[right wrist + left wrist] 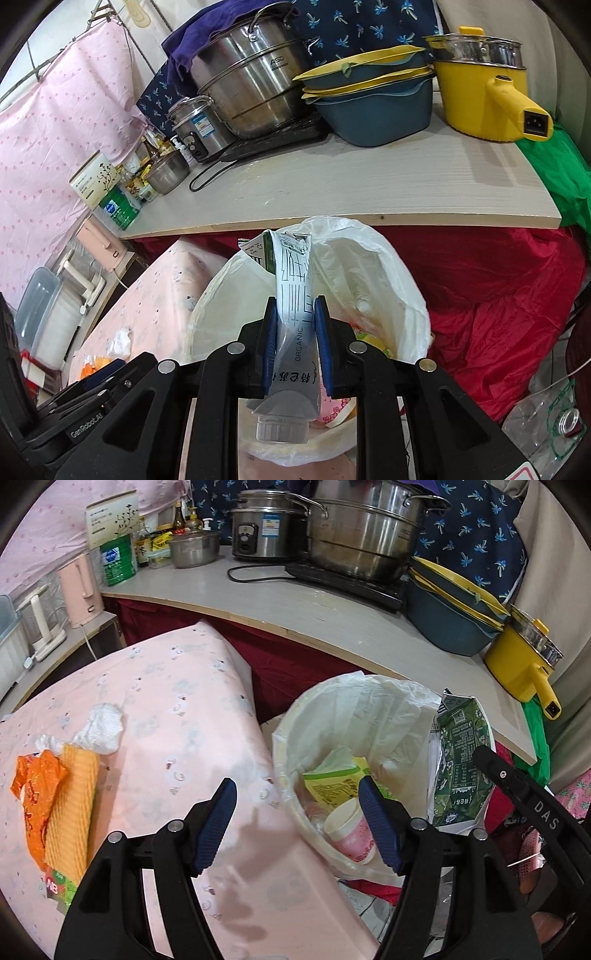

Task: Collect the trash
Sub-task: 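Open the left tool to drop the cup while the right tool releases the pouch into the bin, then move both open tools back over the trash pile on the table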

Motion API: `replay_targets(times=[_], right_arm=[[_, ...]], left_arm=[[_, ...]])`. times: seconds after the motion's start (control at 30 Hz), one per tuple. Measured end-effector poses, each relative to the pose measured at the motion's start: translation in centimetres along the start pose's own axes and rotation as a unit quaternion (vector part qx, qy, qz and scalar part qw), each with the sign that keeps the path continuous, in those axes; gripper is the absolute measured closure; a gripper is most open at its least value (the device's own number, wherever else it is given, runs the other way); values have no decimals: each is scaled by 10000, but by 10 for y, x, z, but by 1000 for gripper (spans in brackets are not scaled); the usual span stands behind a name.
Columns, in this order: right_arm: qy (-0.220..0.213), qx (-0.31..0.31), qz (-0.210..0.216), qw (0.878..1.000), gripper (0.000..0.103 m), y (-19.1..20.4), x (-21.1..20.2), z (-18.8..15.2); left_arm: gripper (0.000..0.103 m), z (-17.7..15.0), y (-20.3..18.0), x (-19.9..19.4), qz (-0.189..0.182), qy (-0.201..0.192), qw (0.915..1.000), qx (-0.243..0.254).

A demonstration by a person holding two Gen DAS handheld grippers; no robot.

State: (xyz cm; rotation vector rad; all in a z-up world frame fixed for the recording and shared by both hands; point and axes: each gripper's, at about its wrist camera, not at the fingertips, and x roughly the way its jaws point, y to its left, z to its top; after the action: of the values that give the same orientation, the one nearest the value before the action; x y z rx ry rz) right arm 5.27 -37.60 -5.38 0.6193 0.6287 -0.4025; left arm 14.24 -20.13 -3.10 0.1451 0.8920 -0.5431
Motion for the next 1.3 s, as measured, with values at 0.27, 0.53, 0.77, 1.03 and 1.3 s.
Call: replay_targets(times=[0.27, 0.53, 0.77, 1.03, 1.3], right_arm=[[-63, -67, 74, 9999, 76, 14, -1, 3], [-106, -196, 169, 9996, 72, 34, -12, -1], [-61, -449, 309, 9985, 71, 61, -19, -12], [38, -795, 521, 9955, 69, 102, -27, -29], [281, -1252, 811, 9884, 68, 153, -28, -59]], left_arm=[[36, -3, 16, -7, 112, -44, 9998, -132], [33, -10, 35, -21, 240, -146, 9991, -304], [33, -20, 57, -37, 387, -237, 9979, -471], [33, -34, 95, -60, 632, -350, 9949, -701], [33, -53, 139, -81, 1028, -383, 9896, -929]])
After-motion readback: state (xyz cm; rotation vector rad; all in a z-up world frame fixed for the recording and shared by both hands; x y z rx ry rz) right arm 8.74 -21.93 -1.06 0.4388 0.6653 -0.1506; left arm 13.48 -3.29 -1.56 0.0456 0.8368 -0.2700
